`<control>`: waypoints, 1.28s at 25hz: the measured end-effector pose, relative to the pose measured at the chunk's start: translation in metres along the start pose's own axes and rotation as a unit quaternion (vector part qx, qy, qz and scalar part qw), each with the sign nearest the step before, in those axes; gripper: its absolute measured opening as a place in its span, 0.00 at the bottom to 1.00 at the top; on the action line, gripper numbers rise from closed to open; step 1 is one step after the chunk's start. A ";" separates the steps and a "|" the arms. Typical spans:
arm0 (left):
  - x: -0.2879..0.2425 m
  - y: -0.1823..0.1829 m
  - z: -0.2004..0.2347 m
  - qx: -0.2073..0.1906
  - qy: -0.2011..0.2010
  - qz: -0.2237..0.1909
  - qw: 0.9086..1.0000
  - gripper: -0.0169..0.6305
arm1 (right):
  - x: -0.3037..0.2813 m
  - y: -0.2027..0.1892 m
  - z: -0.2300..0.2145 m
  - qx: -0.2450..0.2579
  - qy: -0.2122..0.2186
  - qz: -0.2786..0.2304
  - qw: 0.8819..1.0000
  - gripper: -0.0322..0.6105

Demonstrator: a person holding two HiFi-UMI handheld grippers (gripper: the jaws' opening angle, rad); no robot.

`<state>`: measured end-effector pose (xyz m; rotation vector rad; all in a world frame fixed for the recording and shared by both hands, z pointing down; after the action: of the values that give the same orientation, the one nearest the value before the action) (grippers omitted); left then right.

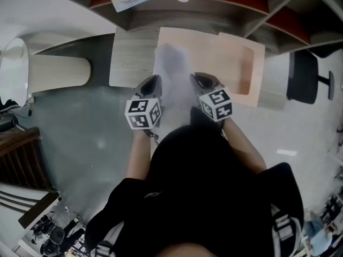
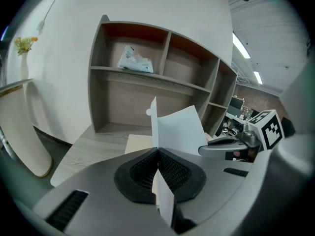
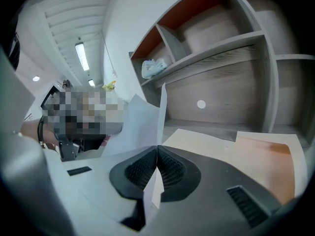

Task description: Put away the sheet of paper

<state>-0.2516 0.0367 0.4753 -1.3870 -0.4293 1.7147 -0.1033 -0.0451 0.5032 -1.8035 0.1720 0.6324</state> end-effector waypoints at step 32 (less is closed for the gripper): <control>-0.156 -0.007 0.012 0.036 -0.054 0.146 0.987 0.10 | -0.051 -0.070 -0.127 -0.140 -0.041 0.082 0.986 0.08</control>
<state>-0.2591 -0.0790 0.5810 -1.3604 -0.2273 2.0294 -0.0744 -0.1493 0.6130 -2.0428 0.1833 0.8823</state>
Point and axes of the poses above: the fingertips, and each gripper's own axes: x backward along the fingers, z to its left, y out of its top, the point moved 5 cm from there along x, backward along the fingers, and after that the axes turned 9 degrees about x, right-handed, at the moved point
